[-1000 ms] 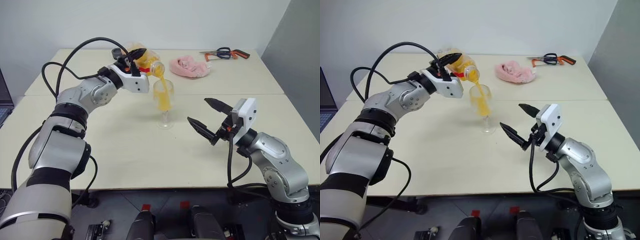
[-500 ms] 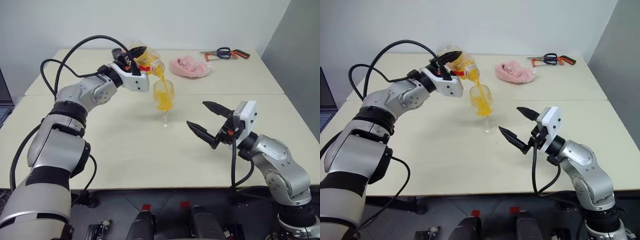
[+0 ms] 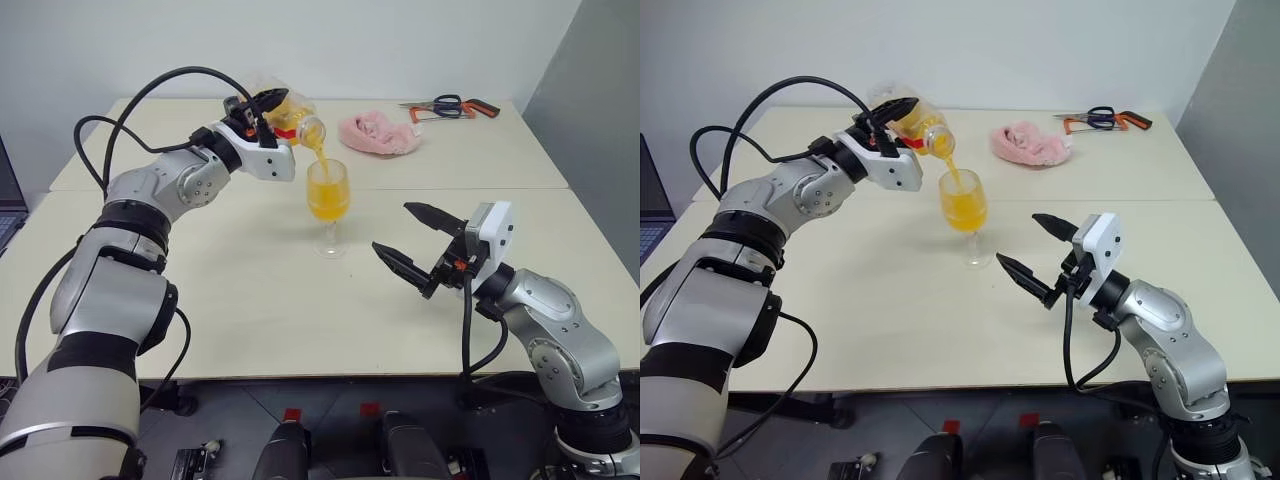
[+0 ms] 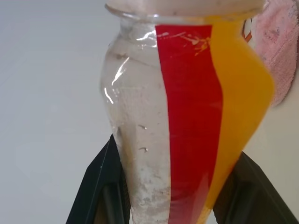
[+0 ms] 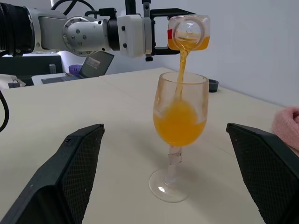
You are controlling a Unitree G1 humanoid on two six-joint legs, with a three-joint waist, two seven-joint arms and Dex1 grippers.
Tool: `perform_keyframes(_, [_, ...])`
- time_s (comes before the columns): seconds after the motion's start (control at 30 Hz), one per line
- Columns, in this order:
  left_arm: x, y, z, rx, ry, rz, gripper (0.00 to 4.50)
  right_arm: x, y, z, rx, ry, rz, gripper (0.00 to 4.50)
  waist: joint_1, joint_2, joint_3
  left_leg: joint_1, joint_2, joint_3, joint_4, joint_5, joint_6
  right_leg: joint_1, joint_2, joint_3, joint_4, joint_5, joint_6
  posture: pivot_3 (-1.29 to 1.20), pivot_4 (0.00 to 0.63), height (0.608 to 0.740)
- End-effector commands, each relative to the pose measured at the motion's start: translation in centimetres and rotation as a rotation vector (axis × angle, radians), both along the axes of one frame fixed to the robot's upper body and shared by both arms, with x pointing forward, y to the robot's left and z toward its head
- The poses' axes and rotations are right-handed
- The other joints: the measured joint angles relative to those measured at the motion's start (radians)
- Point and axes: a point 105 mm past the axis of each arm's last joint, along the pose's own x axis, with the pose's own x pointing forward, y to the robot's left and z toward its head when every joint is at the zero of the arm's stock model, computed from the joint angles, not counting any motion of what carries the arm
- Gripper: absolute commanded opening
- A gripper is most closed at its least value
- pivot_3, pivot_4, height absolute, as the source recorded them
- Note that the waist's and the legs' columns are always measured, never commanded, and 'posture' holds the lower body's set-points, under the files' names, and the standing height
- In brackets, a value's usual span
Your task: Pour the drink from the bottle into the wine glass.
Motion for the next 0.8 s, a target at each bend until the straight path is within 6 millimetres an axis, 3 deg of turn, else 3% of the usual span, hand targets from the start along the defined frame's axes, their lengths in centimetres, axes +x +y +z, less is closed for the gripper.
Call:
perform_keyframes(0.03, [-0.34,0.18,2.54,-0.014,-0.072,-0.002,1.72,-0.59,0.24,1.22,0.002,-0.055,0.024,4.5,0.0,0.0,0.0,0.0,0.0,0.0,0.0,0.0,0.0,0.0,0.0,0.0,0.0,0.0,0.0,0.0,0.15,0.74])
perform_keyframes(0.8, [0.11,-0.11,1.92,-0.084,-0.01,0.001,1.72,-0.78,0.45,0.98,0.004,-0.046,0.026,4.5,0.0,0.0,0.0,0.0,0.0,0.0,0.0,0.0,0.0,0.0,0.0,0.0,0.0,0.0,0.0,0.0,0.15,0.74])
